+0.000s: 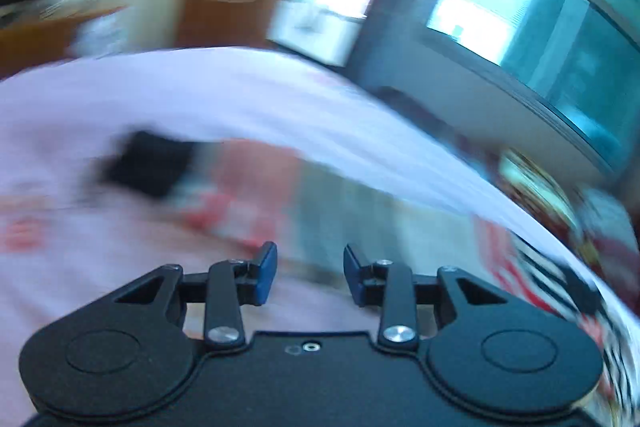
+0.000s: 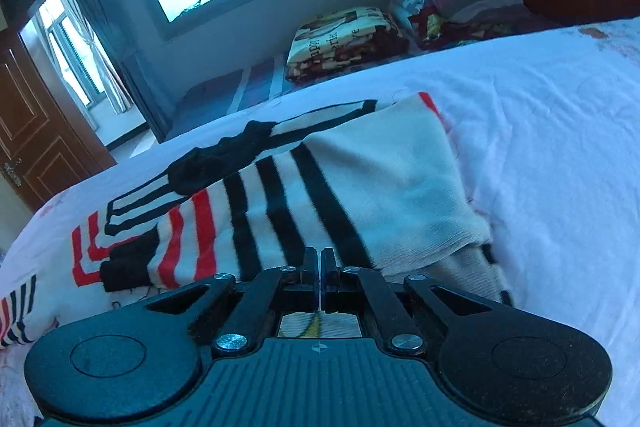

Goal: Fold small clothes
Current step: 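Grasp the other black sleeve cuff with the left gripper and lift it, then lay the held sleeve across the sweater body and open the left gripper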

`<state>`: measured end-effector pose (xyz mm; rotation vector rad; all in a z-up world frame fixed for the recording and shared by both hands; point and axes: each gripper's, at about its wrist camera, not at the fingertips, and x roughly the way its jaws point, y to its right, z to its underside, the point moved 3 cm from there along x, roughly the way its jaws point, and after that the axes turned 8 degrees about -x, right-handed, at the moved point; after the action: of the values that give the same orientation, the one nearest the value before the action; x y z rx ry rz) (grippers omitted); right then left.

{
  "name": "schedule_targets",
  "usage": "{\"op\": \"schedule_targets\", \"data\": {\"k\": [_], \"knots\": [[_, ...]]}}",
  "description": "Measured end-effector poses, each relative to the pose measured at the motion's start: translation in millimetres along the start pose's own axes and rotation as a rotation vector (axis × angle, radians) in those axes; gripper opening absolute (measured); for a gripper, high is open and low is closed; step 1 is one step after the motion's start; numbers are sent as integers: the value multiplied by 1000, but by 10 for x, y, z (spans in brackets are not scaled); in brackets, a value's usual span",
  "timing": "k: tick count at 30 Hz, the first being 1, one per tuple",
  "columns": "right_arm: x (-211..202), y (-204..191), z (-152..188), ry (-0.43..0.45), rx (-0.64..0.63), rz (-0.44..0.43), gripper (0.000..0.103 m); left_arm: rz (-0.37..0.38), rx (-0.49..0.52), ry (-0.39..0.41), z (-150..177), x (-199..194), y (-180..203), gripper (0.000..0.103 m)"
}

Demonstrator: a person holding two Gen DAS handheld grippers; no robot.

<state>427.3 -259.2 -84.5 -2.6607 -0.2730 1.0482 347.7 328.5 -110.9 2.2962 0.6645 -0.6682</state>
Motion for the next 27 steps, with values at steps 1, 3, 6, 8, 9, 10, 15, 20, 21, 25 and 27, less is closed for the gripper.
{"op": "schedule_targets", "data": {"k": [1,3,6,8,9,10,15,20,21,25,27], "knots": [[25,-86,-3,-3,9,-7,0,-8,-78,-13,-93,52,-199,33],[64,-231,-30,-3,18,-17,0,-6,-199,-35,-223,177,-487,27],[122,-403,-86,-2,33,-27,0,28,-288,-37,-344,358,-678,21],[120,-495,-112,3,23,-26,0,62,-349,-32,-408,455,-746,21],[124,-527,-117,1,20,-26,0,72,-373,-28,-445,505,-776,19],[130,-551,-115,-1,19,-28,0,78,-393,-26,-472,553,-793,18],[122,-555,-102,-7,23,-16,0,160,-429,18,-660,556,-781,5],[109,-403,-118,-15,53,3,0,45,-330,-97,-725,836,-471,5],[87,-372,-123,-11,61,1,0,20,-340,-107,-712,898,-445,5],[-13,-223,-151,18,69,8,0,88,-179,8,-754,710,174,5],[-49,-111,-163,31,90,17,0,155,-30,39,-667,592,700,5]]}}
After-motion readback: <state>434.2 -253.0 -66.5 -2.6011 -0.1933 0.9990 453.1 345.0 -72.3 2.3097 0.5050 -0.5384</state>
